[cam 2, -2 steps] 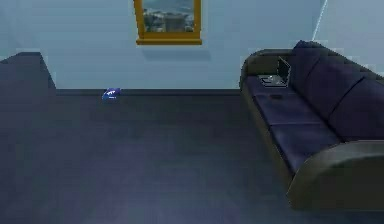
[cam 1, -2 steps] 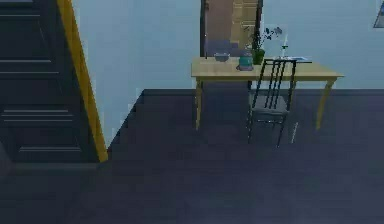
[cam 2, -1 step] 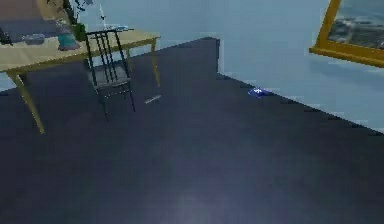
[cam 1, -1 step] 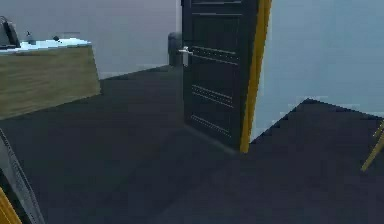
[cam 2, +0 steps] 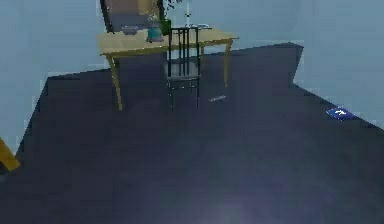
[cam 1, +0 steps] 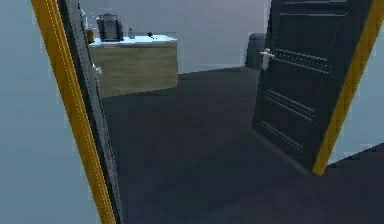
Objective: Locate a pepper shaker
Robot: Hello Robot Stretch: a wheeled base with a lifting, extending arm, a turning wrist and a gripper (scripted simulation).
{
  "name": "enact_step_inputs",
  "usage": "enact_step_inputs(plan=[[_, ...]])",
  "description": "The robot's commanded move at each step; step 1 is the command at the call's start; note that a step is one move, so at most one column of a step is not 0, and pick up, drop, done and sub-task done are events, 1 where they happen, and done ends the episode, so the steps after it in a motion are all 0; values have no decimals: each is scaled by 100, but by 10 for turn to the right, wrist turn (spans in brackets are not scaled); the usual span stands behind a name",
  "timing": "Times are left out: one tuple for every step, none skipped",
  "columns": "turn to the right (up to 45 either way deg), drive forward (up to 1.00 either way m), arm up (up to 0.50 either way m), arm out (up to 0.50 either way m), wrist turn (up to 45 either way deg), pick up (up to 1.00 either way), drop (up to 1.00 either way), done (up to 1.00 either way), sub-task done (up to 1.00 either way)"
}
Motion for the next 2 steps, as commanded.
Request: enact_step_inputs(plan=[[0,100,0,0,0,0,0,0,0],[0,100,0,0,0,0,0,0,0]])
